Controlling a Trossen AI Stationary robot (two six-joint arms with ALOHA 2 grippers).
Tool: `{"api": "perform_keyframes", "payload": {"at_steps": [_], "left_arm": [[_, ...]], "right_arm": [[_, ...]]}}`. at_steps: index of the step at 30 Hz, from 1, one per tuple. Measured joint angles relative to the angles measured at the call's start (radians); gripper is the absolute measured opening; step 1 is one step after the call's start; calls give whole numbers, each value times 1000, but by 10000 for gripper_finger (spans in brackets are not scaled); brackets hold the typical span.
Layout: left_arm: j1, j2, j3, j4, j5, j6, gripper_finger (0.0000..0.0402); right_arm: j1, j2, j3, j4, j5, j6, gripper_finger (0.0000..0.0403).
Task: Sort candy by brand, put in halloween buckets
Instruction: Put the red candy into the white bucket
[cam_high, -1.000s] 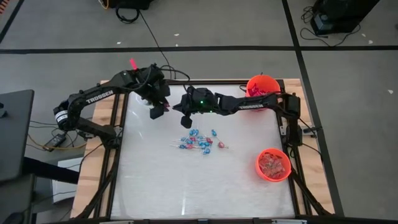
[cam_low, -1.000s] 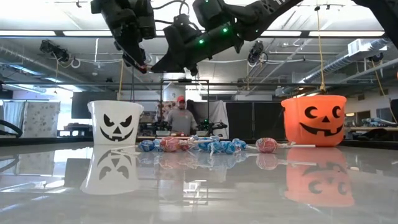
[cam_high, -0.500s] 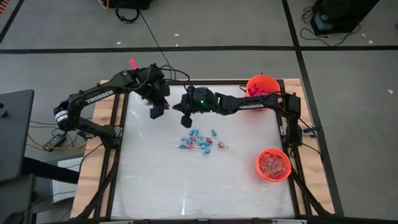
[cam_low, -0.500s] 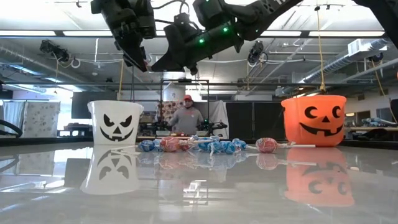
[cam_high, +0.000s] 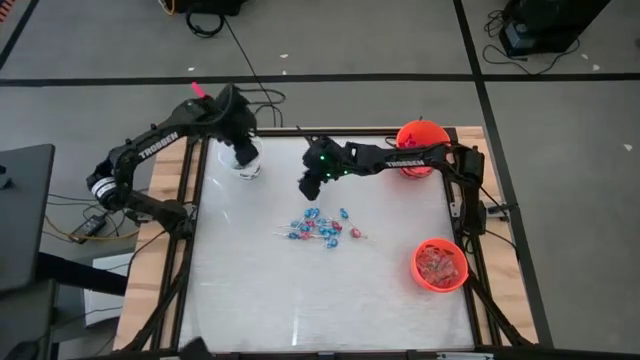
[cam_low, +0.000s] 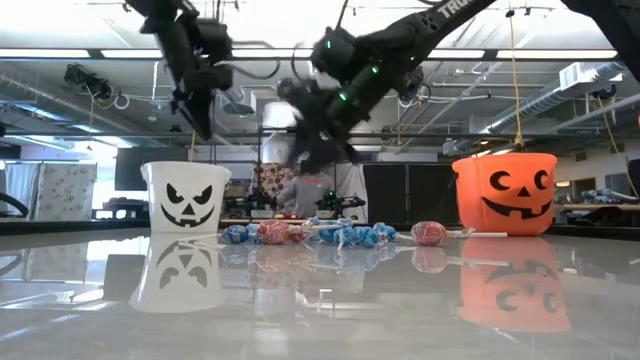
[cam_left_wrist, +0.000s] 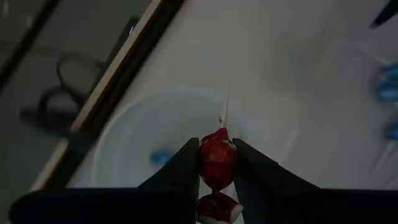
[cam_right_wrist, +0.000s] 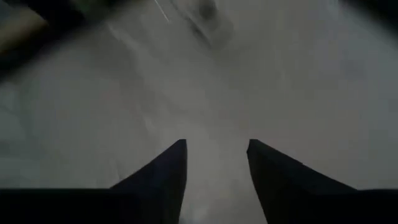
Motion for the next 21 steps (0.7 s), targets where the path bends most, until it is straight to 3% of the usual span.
{"api": "perform_keyframes", "payload": {"at_steps": [6, 14, 21], "left_arm": [[119, 42, 0, -72, -16, -9, 86], [124, 142, 0, -143, -9, 19, 88], [119, 251, 0, -136, -9, 12, 89]], "right_arm": [[-34, 0, 0, -276, -14, 23, 180], [-28, -2, -1, -332, -95, 32, 164], [11, -58, -1, -486, -56, 54, 163]]}}
